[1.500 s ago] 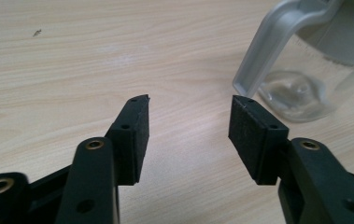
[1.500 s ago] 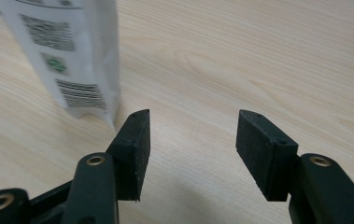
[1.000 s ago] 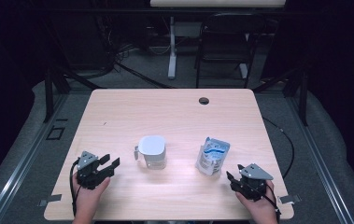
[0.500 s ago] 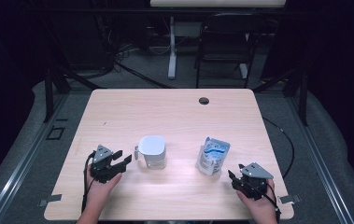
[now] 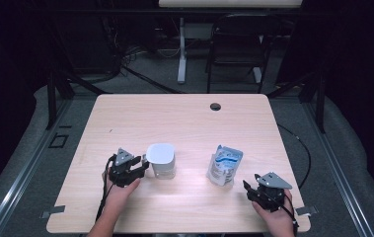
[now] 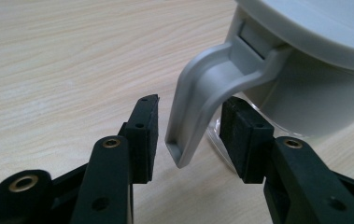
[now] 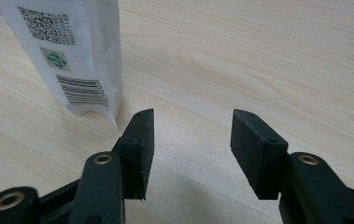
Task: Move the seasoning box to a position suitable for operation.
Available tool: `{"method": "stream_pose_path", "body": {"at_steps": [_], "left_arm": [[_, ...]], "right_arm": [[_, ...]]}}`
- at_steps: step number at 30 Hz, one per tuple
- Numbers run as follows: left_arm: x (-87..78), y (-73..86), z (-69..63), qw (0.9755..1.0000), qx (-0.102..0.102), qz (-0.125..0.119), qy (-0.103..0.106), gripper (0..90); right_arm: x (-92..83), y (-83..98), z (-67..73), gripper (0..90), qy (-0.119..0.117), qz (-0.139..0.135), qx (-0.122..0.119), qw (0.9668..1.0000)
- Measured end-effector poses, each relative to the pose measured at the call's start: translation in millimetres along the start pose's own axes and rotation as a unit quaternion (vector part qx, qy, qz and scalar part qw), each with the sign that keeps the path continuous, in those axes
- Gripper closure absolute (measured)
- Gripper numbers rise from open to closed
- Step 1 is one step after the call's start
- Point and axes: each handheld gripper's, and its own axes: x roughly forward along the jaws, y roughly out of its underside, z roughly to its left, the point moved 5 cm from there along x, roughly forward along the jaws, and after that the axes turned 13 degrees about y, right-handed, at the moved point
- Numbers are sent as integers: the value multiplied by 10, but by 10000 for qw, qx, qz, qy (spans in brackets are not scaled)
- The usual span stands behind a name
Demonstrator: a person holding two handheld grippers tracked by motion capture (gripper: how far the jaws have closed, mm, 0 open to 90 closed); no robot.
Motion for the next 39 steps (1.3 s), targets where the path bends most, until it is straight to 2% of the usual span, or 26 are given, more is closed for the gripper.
{"method": "stream_pose_path", "body": {"at_steps": [3, 5, 7, 9, 11, 14, 19, 24, 33, 39], "left_arm": [[60, 0, 42, 9999, -167, -33, -5, 601], [66, -4, 42, 9998, -166, -49, 15, 601], [80, -25, 35, 10000, -63, 36, -17, 607], [84, -36, 29, 10000, -45, 18, -41, 612], [79, -79, 21, 9999, 86, 68, -62, 615], [94, -103, 5, 9998, 182, 123, -26, 623], [87, -100, -16, 9997, 200, 129, 89, 641], [57, -87, -51, 9994, 263, 195, 117, 645], [17, -35, -110, 9987, 437, 240, 64, 690], [5, -21, -141, 9986, 459, 273, 5, 700]], "right_arm": [[11, 5, -2, 487, 11, -10, 30, 10000], [14, 6, -5, 485, 11, -22, 34, 10000], [19, 14, -7, 477, -7, 4, 34, 10000], [21, 18, -8, 475, -7, 18, 25, 10000], [27, 21, -6, 471, -34, 9, 23, 10000], [21, 20, -9, 469, -27, 22, 21, 10000], [18, 21, -11, 466, -28, 15, 12, 10000], [31, 27, -4, 465, -46, 9, 44, 10000], [25, 18, 17, 465, -37, -7, 5, 10000], [11, 5, 10, 471, -25, -64, 58, 10000]]}}
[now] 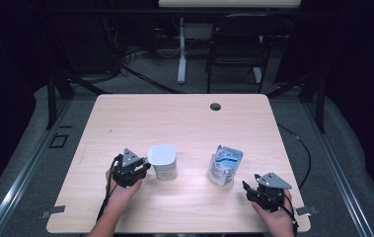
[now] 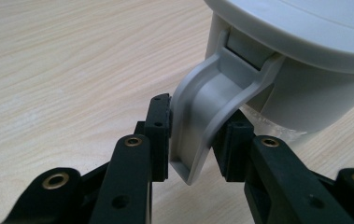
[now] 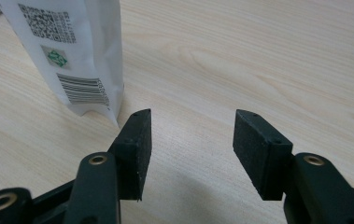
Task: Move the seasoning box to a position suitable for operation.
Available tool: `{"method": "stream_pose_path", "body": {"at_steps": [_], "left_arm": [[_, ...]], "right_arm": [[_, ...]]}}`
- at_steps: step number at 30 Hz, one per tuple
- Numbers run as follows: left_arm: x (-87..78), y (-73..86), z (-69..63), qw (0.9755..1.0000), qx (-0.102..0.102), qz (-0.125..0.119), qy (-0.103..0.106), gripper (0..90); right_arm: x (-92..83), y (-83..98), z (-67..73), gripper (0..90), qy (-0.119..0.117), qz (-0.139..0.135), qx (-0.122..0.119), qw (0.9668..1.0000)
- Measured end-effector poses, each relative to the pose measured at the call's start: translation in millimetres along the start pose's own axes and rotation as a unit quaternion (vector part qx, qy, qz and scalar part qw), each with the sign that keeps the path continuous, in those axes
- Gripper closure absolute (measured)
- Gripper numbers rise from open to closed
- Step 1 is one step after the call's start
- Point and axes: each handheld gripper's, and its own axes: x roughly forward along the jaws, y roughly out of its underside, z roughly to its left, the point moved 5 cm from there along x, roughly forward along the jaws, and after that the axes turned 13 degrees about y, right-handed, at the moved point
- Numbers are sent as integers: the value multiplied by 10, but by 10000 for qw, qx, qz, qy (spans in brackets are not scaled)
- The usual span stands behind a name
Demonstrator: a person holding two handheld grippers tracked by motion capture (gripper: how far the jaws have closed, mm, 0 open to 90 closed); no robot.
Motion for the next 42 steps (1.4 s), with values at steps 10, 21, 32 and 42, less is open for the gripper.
{"method": "stream_pose_path", "body": {"at_steps": [10, 21, 32, 42], "left_arm": [[-81, 86, -158, 9999, 91, 27, -66, 706], [-155, 173, -240, 9997, 225, -46, 95, 710], [-140, 186, -415, 9980, 480, 35, 407, 711], [-128, 203, -600, 9954, 660, 106, 680, 710]], "right_arm": [[-29, -20, 26, 473, -8, -24, -74, 10000], [-87, -67, 91, 494, -61, -163, -94, 9998], [-224, -152, 211, 573, -349, -542, -344, 9973], [-308, -171, 290, 559, -521, -478, -410, 9967]]}}
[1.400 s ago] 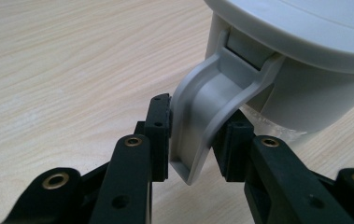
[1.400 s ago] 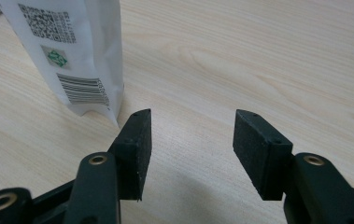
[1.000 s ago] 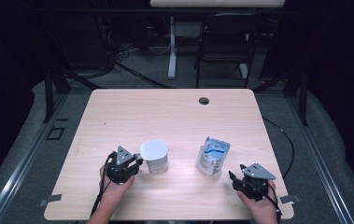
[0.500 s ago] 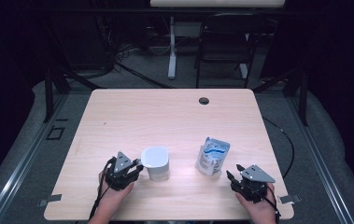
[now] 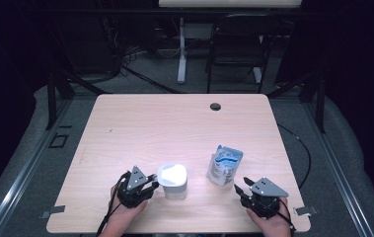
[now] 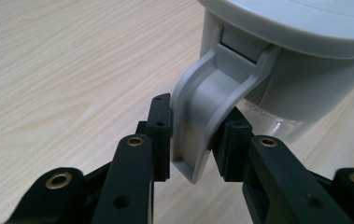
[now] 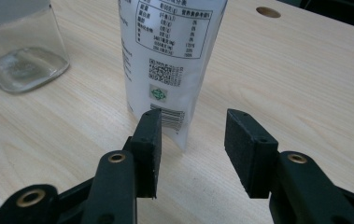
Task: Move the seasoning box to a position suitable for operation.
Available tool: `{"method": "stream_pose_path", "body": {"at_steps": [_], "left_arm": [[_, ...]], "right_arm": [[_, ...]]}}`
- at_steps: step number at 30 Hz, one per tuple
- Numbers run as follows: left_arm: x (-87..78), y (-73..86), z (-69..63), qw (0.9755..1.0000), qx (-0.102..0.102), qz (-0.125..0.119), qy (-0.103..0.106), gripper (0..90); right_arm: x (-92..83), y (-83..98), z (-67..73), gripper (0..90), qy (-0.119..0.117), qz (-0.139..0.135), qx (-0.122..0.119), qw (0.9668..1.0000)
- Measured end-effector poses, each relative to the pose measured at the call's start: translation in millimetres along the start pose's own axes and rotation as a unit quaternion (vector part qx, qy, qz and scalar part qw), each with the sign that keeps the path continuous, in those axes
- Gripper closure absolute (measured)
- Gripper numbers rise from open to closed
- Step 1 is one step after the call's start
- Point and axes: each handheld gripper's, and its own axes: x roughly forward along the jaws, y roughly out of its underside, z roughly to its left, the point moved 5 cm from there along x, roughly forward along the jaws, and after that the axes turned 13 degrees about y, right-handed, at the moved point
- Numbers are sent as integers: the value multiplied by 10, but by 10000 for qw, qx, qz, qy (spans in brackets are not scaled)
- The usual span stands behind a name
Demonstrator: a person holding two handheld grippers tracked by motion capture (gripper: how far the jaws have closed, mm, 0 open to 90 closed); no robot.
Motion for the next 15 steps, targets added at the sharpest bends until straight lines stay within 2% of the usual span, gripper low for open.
{"method": "stream_pose_path", "body": {"at_steps": [4, 5, 9, 12, 14, 15], "left_arm": [[1, 3, -33, 10000, 39, 20, 32, 710], [-2, 6, -41, 10000, 36, 13, 54, 710], [-17, 24, -57, 10000, 23, -18, 68, 708], [-20, 29, -52, 9999, -32, -50, 128, 703], [-23, 30, -48, 9998, -57, -52, 156, 697], [-25, 31, -43, 9998, -84, -63, 188, 693]], "right_arm": [[-9, -22, 18, 555, -36, -30, -33, 10000], [-3, -23, 37, 566, -34, -5, -156, 9999], [-2, -6, 103, 626, -246, 138, -215, 9994], [19, 6, 151, 646, -272, 146, -449, 9985], [27, 6, 169, 646, -264, 152, -447, 9985], [37, -3, 198, 619, -282, 134, -381, 9988]]}}
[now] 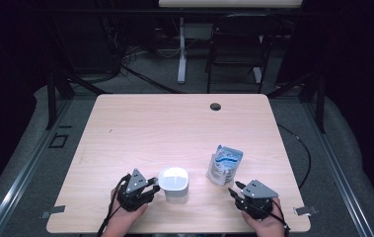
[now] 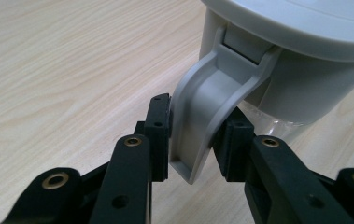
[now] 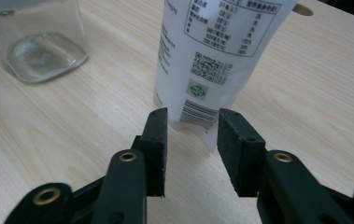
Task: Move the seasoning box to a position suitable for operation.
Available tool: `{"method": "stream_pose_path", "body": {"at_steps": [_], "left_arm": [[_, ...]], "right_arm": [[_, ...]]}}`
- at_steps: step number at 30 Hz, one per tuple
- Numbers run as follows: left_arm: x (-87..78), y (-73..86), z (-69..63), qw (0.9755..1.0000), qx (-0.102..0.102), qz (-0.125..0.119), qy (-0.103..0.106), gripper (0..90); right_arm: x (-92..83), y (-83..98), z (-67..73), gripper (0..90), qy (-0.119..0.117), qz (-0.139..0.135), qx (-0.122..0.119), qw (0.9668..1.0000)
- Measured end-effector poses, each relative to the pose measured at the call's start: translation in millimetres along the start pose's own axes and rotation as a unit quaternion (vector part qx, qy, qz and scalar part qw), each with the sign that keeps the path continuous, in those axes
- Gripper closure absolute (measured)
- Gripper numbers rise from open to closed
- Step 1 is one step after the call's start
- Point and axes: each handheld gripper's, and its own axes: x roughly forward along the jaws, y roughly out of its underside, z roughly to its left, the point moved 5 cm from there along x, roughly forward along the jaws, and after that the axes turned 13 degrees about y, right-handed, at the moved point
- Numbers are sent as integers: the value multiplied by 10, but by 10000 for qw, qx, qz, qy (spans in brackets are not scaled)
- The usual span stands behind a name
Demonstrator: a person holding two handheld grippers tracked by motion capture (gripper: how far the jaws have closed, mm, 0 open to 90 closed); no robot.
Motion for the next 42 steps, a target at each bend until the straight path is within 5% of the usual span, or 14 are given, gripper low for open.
{"method": "stream_pose_path", "body": {"at_steps": [5, 10, 17, 26, 32, 42], "left_arm": [[-33, -9, -5, 9996, -180, -120, 164, 654], [-70, -9, -13, 9993, -221, -123, 262, 598], [-147, -25, -20, 9986, -292, -205, 381, 574], [-218, -56, -17, 9976, -291, -215, 599, 550], [-399, -121, 63, 9980, -311, -335, 444, 539], [-484, -156, 153, 9972, -473, -466, 351, 553]], "right_arm": [[-32, -48, 47, 558, -168, -118, -142, 9997], [-53, -72, 81, 557, -322, -79, 140, 9994], [-110, -125, 129, 682, -494, -184, 289, 9982], [-138, -199, 188, 663, -506, -290, 208, 9981], [-151, -270, 177, 684, -594, -358, 351, 9970], [-109, -307, 229, 719, -611, -360, 198, 9973]]}}
